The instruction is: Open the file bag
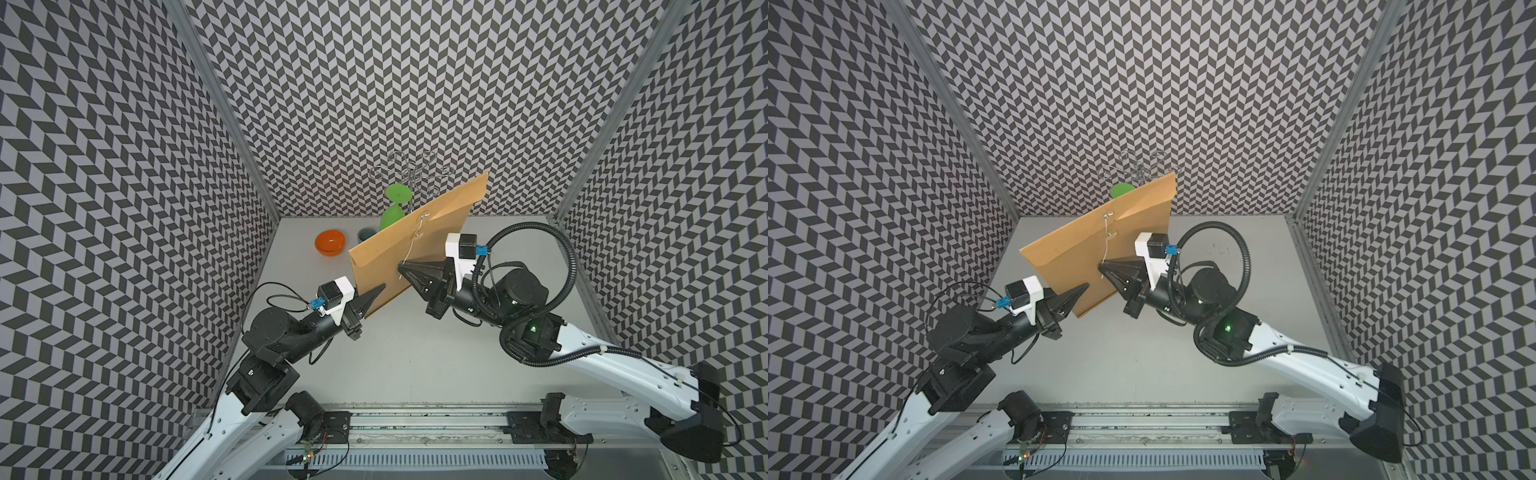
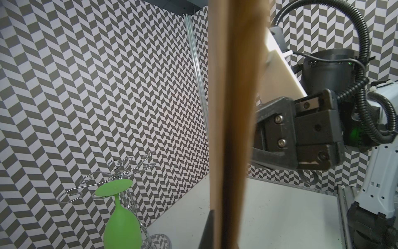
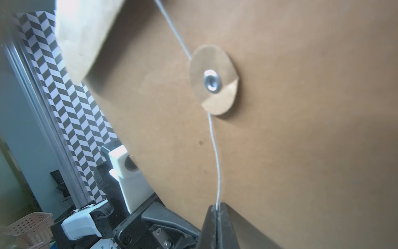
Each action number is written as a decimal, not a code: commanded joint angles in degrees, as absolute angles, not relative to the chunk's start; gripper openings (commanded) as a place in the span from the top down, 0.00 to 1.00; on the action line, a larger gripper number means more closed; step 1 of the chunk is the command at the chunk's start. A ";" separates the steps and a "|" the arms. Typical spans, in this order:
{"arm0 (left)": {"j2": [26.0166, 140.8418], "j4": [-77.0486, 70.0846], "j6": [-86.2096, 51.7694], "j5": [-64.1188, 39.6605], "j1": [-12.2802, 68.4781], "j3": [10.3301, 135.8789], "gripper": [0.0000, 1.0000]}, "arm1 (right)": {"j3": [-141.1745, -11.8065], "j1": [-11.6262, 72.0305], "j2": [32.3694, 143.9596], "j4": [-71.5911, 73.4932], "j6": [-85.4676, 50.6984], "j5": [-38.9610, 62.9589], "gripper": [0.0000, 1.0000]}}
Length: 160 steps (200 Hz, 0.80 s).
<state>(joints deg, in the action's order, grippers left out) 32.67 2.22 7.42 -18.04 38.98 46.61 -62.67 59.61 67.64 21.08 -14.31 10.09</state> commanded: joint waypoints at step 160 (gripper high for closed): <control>37.18 0.84 -2.55 0.72 39.20 44.58 1.00 | -66.84 66.80 61.99 17.76 -9.06 -1.01 1.00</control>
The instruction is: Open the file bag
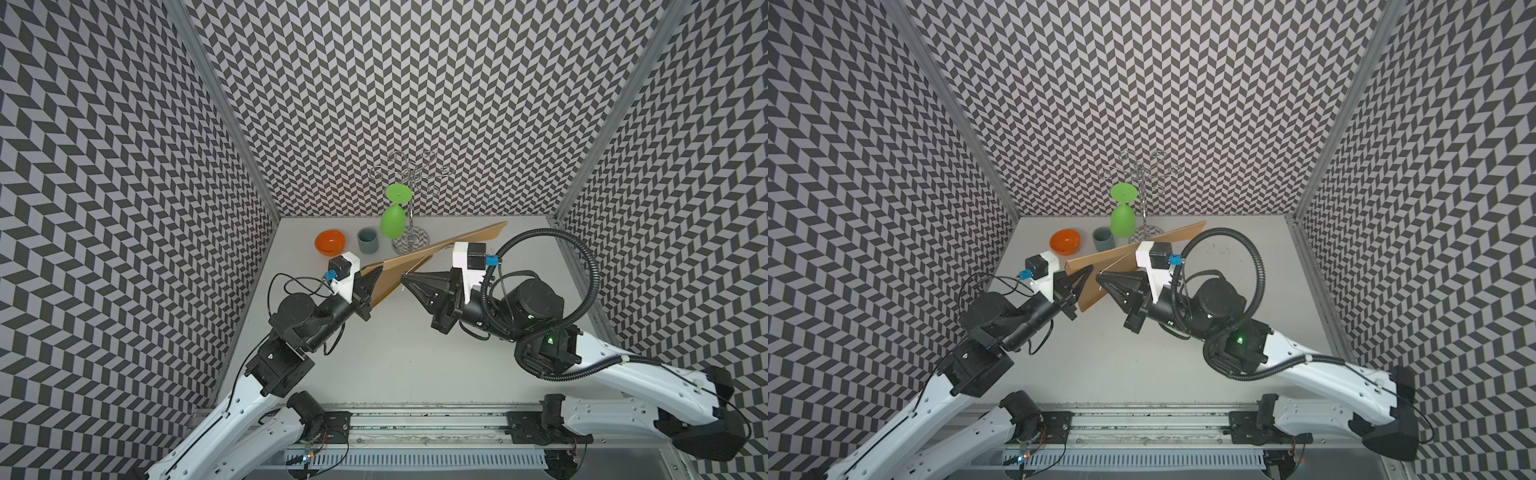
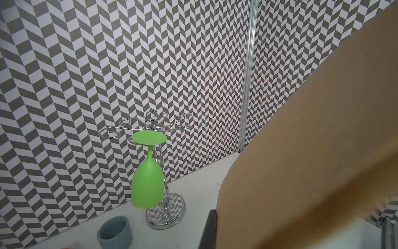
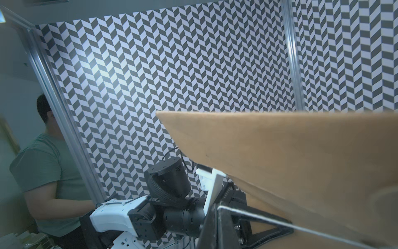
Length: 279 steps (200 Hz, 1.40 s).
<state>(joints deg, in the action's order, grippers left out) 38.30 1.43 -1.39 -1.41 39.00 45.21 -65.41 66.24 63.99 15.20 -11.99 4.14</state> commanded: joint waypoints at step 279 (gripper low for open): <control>37.92 -4.45 -7.82 -12.95 38.94 46.41 1.00 | -54.19 63.75 58.53 11.99 -12.14 -7.67 1.00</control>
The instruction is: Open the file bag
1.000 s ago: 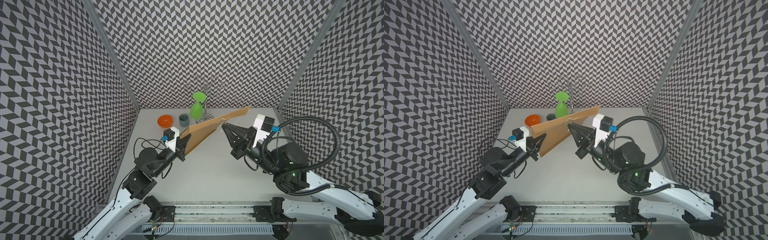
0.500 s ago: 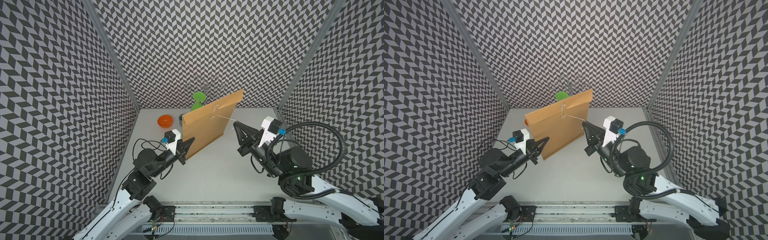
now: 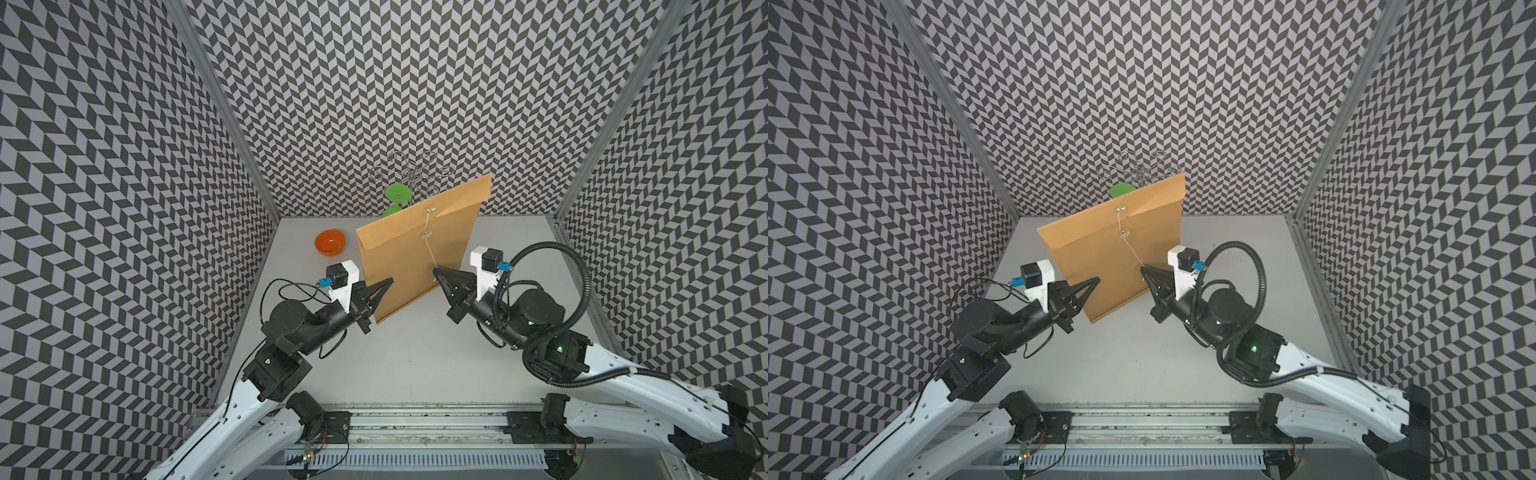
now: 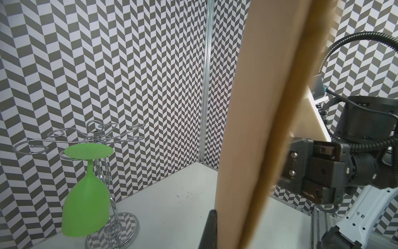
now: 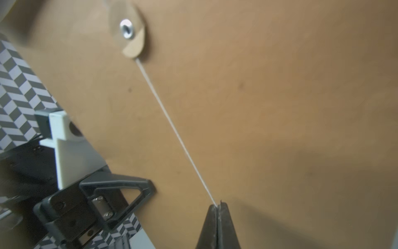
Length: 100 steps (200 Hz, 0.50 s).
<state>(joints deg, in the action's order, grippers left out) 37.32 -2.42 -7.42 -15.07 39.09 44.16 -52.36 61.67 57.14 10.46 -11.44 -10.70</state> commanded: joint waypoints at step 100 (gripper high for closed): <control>38.95 -2.99 -2.95 -3.62 39.16 42.44 1.00 | -63.66 68.58 65.02 15.00 -8.14 -12.12 1.00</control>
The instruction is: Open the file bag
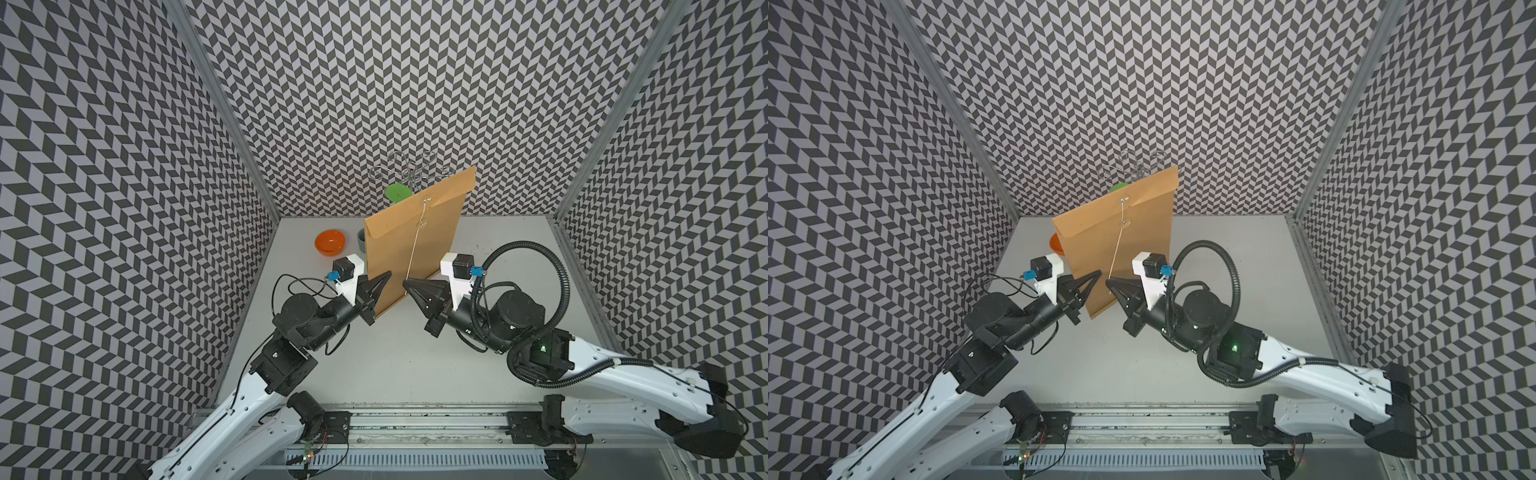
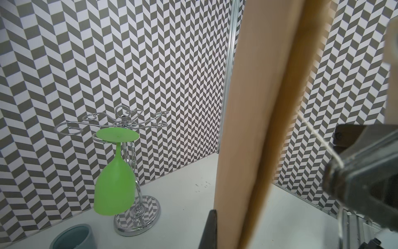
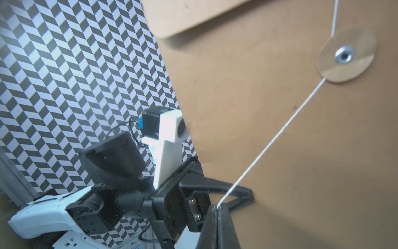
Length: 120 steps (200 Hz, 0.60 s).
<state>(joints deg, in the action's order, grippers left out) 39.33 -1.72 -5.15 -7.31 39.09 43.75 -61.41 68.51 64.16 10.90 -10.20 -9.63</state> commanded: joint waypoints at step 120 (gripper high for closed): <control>39.21 1.98 1.78 -9.27 40.78 42.42 1.00 | -75.33 60.04 71.44 14.86 -7.83 -7.84 1.00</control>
